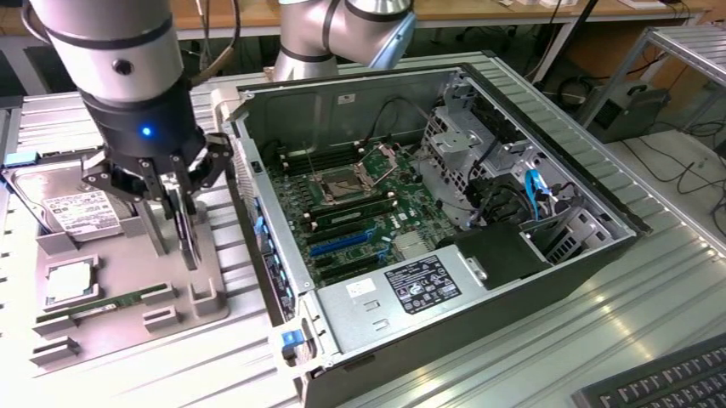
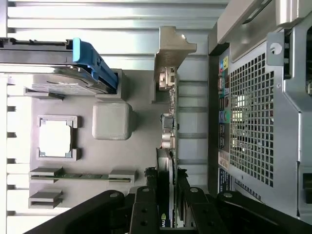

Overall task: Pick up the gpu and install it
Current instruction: 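Pick up the gpu and move the gpu toward the slot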

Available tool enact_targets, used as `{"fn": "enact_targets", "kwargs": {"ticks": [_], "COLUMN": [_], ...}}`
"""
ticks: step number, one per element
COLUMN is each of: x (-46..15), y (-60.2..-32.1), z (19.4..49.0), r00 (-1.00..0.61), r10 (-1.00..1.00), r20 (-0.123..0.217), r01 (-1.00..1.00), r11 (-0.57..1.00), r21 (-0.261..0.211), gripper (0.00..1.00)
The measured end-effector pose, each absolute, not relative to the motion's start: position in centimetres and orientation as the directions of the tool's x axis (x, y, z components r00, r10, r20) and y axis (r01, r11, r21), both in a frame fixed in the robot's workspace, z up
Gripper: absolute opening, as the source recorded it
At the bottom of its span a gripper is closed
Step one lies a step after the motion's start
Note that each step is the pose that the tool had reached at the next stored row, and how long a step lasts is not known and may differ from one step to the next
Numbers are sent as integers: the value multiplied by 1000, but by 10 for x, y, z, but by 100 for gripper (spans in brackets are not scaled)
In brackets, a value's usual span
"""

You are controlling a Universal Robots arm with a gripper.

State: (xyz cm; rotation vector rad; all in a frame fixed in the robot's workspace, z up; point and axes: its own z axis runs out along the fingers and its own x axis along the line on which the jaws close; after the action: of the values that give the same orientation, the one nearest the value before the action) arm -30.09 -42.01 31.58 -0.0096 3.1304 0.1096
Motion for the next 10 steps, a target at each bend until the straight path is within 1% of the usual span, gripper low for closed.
{"fn": "enact_targets", "kwargs": {"ticks": [1, 10], "x": [-300, -293], "y": [-420, -423], "z": [325, 366], "r00": [-1000, -1000], "r10": [-7, -12], "r20": [-10, -10], "r01": [-8, -13], "r11": [998, 997], "r21": [70, 70], "gripper": [26, 26]}}
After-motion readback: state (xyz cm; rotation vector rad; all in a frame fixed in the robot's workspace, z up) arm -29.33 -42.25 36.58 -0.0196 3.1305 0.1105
